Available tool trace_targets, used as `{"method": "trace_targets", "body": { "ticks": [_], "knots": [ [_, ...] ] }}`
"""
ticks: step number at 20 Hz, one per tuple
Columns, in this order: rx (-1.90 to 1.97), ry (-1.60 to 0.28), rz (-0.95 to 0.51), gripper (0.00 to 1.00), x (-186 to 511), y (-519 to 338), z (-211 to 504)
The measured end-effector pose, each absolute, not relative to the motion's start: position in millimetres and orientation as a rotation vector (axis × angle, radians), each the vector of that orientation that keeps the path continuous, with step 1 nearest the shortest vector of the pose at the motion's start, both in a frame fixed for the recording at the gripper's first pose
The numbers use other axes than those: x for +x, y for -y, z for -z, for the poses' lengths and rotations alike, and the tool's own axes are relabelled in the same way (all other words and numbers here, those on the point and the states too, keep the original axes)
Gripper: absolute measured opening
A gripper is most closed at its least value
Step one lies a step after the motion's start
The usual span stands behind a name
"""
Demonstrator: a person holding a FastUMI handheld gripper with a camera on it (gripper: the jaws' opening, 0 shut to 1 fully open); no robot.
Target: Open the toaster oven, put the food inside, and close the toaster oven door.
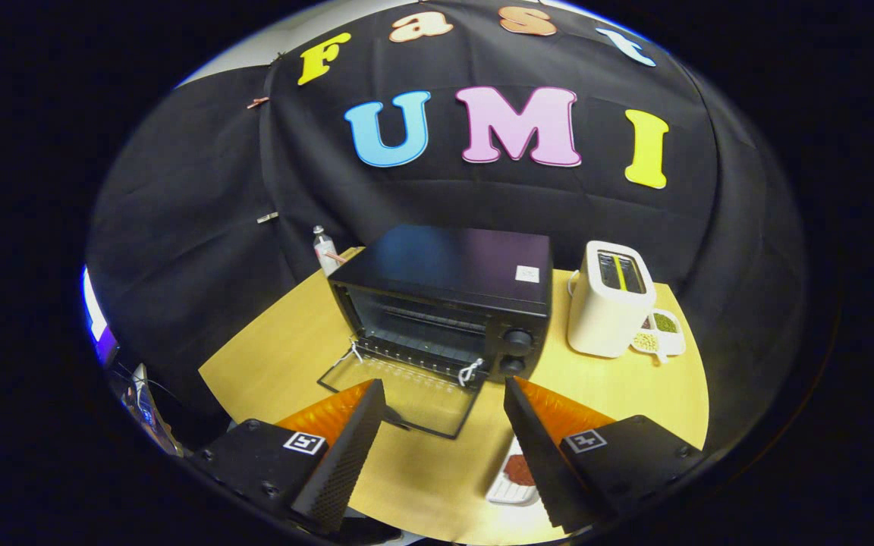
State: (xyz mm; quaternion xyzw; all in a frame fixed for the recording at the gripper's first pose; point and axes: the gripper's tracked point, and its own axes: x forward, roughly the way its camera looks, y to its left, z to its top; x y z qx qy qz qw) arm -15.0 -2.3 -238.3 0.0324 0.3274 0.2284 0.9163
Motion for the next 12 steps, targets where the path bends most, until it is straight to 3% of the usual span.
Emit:
{"method": "trace_targets", "body": {
  "ticks": [12],
  "knots": [
    [0.261,-1.117,-0.503,0.97,-14.2,121.8,361.7]
  ]
}}
